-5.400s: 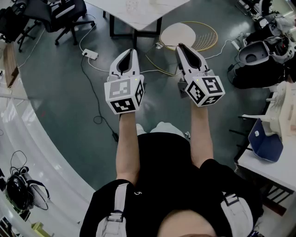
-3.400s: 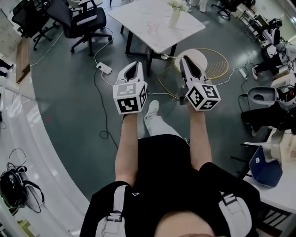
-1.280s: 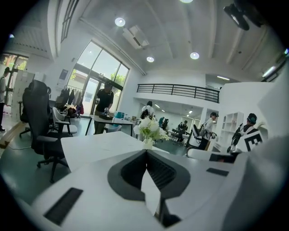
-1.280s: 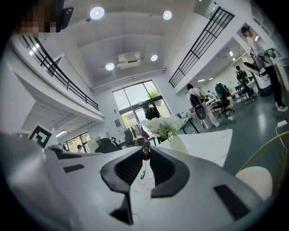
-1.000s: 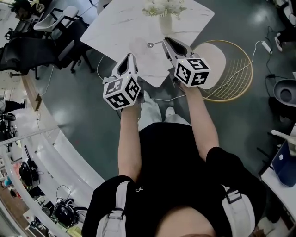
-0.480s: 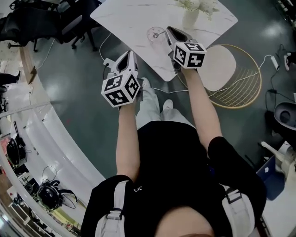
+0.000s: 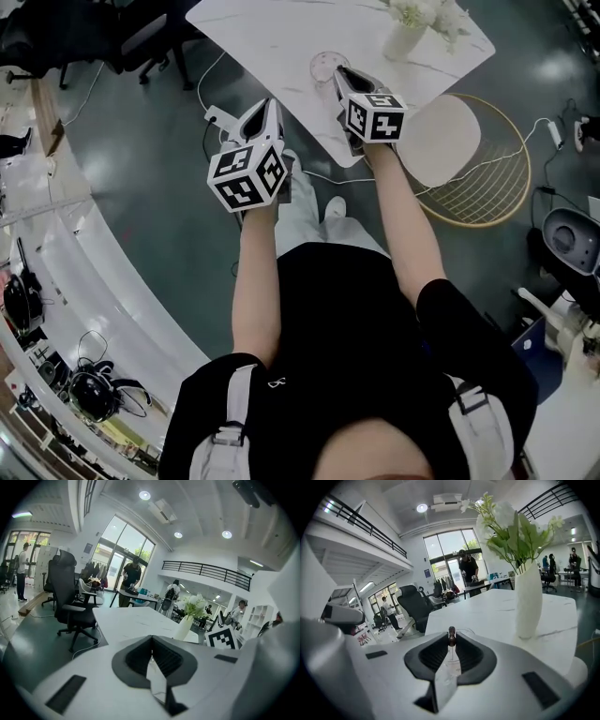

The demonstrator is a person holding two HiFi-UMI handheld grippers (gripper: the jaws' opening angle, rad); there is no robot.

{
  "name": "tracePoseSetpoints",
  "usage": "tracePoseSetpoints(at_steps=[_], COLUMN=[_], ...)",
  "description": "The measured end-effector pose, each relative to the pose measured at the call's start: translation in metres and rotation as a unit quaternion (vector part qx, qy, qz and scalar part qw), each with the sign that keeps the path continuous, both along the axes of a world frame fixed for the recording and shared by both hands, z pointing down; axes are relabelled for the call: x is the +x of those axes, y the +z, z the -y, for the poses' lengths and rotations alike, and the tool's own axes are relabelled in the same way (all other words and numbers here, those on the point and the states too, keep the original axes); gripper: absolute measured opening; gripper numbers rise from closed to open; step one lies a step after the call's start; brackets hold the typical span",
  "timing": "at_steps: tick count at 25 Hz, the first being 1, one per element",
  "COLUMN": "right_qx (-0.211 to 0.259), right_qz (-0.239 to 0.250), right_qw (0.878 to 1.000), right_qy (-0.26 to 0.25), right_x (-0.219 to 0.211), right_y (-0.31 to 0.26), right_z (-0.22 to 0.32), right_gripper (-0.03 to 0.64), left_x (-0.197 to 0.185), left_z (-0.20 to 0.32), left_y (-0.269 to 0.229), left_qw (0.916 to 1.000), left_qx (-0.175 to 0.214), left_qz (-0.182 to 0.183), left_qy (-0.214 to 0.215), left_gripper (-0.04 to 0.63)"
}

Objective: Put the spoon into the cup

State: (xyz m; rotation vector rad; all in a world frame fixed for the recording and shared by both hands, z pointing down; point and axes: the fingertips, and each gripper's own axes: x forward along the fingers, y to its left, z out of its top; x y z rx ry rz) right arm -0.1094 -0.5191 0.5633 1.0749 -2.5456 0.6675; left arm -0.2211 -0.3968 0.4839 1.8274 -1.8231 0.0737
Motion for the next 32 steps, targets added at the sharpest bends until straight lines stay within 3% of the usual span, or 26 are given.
tracePoseSetpoints(at_steps=[3,6,9,17,20,25,32], right_qx=[-0.005,-0.013,-0.014,0.076,0.115,0.182,0.205], right_qz=[0.011,0.01,0.027,0.024,0.043,0.03,0.062], right_qw=[1.0,1.0,0.999,0.997,0.992,0.983,0.976], right_qy=[0.007,0.01,0.009,0.008,0.01,-0.015,0.039], right_x=[0.0,0.006,0.012,0.056,0.072,0.078,0.114], right_y=[0.002,0.004,-0.005,-0.084,-0.13,-0.178,-0.22], right_z=[0.001,0.002,-0.002,-0.004,-0.014,-0.042,-0.046], right_gripper=[0.065,0.138,0.16,0.187,0.117,0.013,0.006], left_x=[0.005,0.012,0.019,0.056,0.069,0.089,0.085], left_z=[0.005,0.008,0.009,0.014,0.014,0.021,0.026], left_y=[0.001,-0.001,-0.004,-0.033,-0.052,-0.096,-0.146], left_qw=[0.9999,0.9997,0.9995,0.9976,0.9962,0.9907,0.9829], left_qx=[-0.002,0.0,0.005,0.047,0.07,0.125,0.176], left_qz=[-0.001,-0.002,-0.004,-0.006,-0.002,0.002,0.04], left_qy=[0.013,0.023,0.031,0.051,0.053,0.054,0.036], left_gripper=[0.017,0.015,0.015,0.015,0.015,0.015,0.015])
